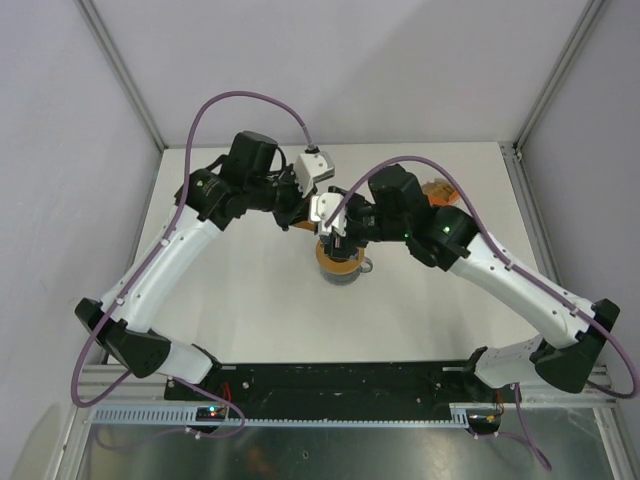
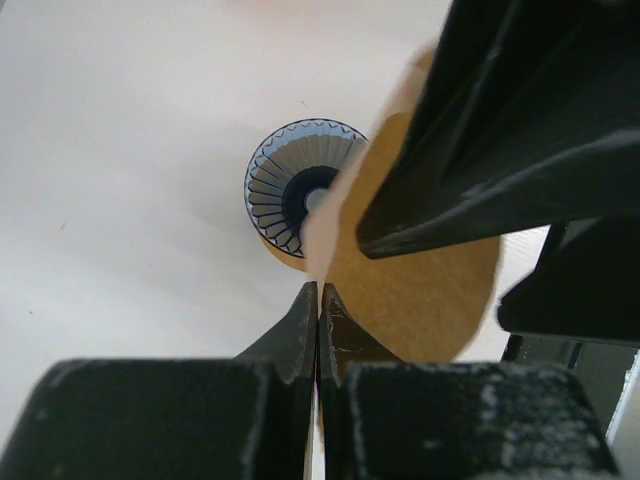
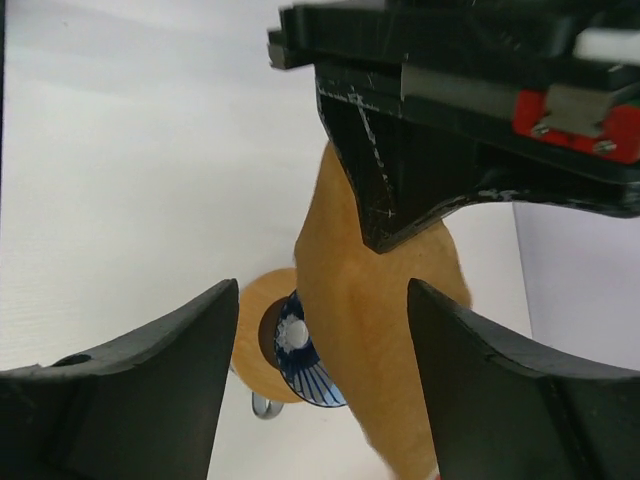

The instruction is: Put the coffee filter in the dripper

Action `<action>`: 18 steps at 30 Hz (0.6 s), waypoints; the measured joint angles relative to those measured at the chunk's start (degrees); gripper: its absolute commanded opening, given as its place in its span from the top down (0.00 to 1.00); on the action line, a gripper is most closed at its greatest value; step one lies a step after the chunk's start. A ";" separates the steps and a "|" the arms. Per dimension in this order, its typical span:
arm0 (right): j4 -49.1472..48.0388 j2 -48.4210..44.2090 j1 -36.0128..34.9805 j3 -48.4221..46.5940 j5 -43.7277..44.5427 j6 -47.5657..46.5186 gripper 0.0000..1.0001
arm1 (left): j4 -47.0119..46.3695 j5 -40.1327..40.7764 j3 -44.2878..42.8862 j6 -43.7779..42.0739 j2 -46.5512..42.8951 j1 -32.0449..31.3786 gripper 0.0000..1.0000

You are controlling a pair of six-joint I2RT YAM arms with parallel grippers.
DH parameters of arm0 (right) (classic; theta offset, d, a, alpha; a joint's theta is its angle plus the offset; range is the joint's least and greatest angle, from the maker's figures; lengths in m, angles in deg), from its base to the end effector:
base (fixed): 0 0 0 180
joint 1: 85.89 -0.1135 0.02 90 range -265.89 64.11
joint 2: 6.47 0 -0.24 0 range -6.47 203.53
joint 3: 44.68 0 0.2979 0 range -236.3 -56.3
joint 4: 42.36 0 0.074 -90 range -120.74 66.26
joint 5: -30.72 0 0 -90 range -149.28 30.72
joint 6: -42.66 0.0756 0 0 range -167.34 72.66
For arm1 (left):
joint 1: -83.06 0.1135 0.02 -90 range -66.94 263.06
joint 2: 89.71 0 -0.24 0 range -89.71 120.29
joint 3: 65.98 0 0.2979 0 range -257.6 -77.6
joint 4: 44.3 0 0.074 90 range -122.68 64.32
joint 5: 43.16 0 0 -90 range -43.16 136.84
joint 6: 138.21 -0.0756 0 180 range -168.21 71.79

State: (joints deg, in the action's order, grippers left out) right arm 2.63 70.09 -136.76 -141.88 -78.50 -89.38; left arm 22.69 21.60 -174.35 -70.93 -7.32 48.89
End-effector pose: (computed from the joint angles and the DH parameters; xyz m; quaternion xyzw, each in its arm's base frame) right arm 0.2176 0.3069 0.3920 -0.6629 0.5052 0.1810 0.5221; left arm 0.2826 -0.2308 0.3885 0.5026 0.7377 -0.2382 0.3827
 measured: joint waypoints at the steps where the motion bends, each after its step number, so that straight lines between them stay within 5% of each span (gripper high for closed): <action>1: 0.39 0.70 0.00 -0.26 0.55 -0.13 0.32 | 0.02 0.00 0.00 0.13 -0.02 0.00 1.00; 18: 7.61 6.45 -2.47 -2.95 8.61 -0.15 0.92 | -0.52 5.60 -4.44 3.87 2.01 -0.07 1.00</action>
State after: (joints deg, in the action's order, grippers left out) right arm 10.23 76.54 -139.23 -144.83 -69.89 -89.54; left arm 22.17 27.20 -178.79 -67.06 -5.31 48.82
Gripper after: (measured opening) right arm 0.170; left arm 0.006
